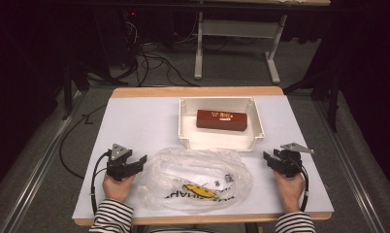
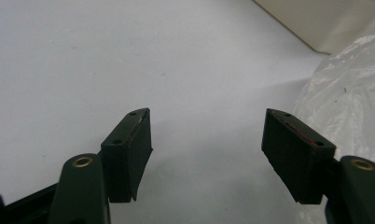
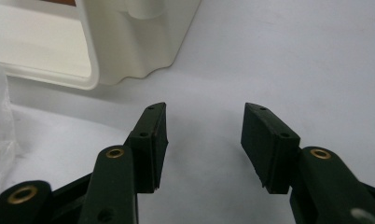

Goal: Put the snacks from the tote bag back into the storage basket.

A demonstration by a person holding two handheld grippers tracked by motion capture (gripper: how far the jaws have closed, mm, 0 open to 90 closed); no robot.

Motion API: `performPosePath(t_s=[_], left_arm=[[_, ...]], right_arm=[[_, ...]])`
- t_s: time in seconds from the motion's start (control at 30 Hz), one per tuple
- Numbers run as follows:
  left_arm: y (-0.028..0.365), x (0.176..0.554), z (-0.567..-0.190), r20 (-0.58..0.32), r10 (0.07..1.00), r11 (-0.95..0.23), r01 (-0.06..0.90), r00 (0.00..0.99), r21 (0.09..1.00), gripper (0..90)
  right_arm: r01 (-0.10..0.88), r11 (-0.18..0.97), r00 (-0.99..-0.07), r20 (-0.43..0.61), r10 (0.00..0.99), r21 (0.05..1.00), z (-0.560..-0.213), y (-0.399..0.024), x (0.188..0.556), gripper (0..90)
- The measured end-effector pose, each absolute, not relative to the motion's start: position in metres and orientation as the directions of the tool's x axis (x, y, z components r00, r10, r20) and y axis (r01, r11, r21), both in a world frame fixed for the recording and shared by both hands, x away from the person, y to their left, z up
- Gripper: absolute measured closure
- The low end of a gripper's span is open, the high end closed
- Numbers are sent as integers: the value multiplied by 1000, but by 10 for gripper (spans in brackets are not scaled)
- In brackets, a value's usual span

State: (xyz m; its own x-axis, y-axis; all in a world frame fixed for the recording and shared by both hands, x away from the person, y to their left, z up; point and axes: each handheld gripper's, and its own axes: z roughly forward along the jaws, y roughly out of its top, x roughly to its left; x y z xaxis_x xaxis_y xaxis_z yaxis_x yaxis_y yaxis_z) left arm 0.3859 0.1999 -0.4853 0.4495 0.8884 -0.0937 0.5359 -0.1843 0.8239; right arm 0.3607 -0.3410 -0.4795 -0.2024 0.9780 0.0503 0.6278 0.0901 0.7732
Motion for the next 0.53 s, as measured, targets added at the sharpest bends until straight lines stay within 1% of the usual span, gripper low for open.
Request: performPosePath(t_s=[0.1, 0.3, 0.53], left_arm=[[200, 386, -485, -93, 887, -187, 535, 453, 824, 334], [200, 385, -485, -95, 886, -185, 534, 453, 825, 334], [201, 386, -485, -100, 885, -182, 534, 455, 825, 335]], right_arm=[[624, 103, -194, 26, 981, 775, -480, -339, 360, 489], [623, 91, -190, 38, 981, 777, -480, -341, 361, 467], [638, 89, -184, 38, 982, 765, -480, -340, 362, 462]])
